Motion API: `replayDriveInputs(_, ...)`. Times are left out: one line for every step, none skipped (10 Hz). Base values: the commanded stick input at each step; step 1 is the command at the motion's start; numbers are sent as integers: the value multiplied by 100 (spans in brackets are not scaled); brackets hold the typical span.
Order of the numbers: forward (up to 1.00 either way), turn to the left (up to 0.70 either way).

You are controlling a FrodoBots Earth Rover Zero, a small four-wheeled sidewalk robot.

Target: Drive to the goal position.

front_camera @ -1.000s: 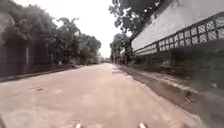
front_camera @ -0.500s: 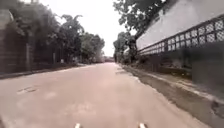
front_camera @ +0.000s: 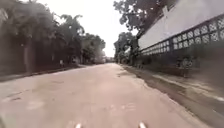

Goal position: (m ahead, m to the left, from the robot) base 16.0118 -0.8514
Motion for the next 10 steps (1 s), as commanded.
replayDriveInputs(85,0)
replayDriveInputs(85,0)
replayDriveInputs(85,0)
replayDriveInputs(85,-18)
replayDriveInputs(85,-34)
replayDriveInputs(85,-5)
replayDriveInputs(85,0)
replayDriveInputs(85,0)
replayDriveInputs(85,0)
replayDriveInputs(85,0)
